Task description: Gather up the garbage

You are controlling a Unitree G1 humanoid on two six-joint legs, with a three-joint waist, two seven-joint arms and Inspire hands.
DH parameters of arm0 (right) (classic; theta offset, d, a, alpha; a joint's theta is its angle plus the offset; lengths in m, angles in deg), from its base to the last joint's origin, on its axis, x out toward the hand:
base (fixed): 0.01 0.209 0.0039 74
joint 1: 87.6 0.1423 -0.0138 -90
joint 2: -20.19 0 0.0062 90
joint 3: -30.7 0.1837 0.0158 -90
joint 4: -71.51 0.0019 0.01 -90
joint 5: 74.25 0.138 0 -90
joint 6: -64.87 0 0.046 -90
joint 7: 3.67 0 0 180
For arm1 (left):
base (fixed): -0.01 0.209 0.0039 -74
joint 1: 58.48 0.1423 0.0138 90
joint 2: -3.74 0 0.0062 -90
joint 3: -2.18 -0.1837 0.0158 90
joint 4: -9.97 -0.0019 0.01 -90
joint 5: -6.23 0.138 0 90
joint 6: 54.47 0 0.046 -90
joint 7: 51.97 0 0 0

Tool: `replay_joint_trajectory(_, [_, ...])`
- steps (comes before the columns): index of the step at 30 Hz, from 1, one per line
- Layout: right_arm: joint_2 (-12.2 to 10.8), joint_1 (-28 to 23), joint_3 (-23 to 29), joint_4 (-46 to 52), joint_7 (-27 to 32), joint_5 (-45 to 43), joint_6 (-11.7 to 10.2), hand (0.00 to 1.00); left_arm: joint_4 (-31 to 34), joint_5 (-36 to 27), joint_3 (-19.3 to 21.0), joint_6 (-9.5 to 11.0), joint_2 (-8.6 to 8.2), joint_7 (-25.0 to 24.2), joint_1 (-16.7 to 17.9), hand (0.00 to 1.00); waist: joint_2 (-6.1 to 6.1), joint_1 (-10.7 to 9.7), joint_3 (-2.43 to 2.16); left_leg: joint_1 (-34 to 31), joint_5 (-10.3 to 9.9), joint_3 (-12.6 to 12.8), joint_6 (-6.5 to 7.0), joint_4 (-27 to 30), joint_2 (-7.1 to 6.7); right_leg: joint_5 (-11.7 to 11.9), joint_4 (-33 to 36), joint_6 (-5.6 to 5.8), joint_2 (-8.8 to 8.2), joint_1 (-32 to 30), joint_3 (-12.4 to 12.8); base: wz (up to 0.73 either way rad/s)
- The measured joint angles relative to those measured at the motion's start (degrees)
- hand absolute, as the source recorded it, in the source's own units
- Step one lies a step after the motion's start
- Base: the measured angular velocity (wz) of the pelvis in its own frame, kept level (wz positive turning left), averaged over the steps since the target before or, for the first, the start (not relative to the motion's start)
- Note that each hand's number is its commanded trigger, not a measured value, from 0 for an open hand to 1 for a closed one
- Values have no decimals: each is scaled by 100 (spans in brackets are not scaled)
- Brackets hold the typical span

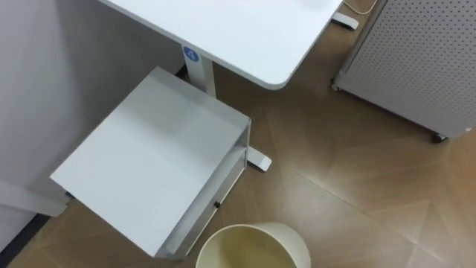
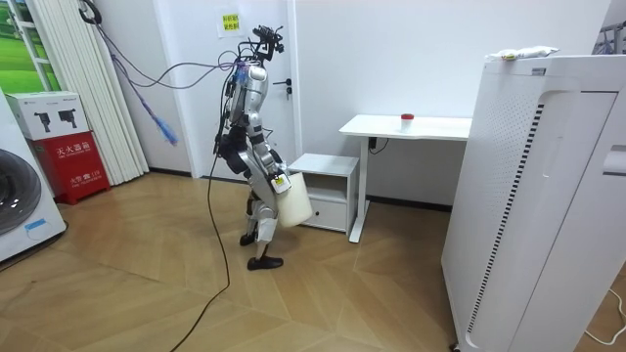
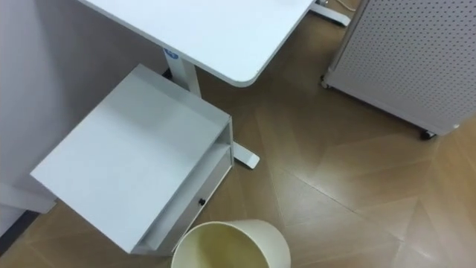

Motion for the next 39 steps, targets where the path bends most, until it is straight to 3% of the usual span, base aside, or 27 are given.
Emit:
replay_joint_trajectory(5, [3, -74, -4, 0, 21, 4, 0, 100, 106, 247, 194, -10, -54, 100, -20, 0, 47, 164, -28, 127, 9, 6, -16, -31, 2, 12, -22, -14, 8, 120, -42, 0])
replay_joint_trajectory(8, [10, -150, 53, -15, -14, -44, -11, 100, 502, 781, 445, 2, 54, 190, 54, 0, 81, 239, -43, 259, 15, 4, -27, -91, 6, 42, -114, -19, 33, 262, -50, -2])
replay_joint_trajectory(15, [20, -222, 227, -170, -77, -277, -32, 100, 881, 1946, 928, 160, -2, 716, 34, 0, 150, 247, -29, 611, 25, 38, -25, -269, 3, 145, -395, 31, 61, 643, -49, -4])
replay_joint_trajectory(22, [56, -225, 285, -259, -176, -276, -33, 100, 1303, 2098, 991, 447, -12, 1019, -59, 0, 173, 228, 9, 1039, 21, 98, -30, -443, -24, 157, -574, 53, 81, 1048, -43, -3])
replay_joint_trajectory(24, [62, -249, 480, -256, -258, -258, -31, 100, 1451, 2203, 972, 491, -19, 1024, -60, 0, 195, 174, 47, 1147, 18, 100, -32, -495, -40, 165, -633, 68, 75, 1161, -46, 0])
replay_joint_trajectory(33, [72, -405, 887, -286, -356, -277, -31, 100, 1829, 2223, 881, 522, 59, 1025, -53, 0, 206, -113, 51, 1995, 18, 250, -28, -952, -196, 168, -944, 167, -3, 1864, 0, -6])
replay_joint_trajectory(39, [111, -513, 1057, -265, -298, -284, -33, 100, 2429, 2250, 1038, 535, 195, 1088, -54, 0, 214, -106, 42, 2429, 16, 384, -28, -1155, -203, 187, -1089, 223, 9, 2205, 54, -14])
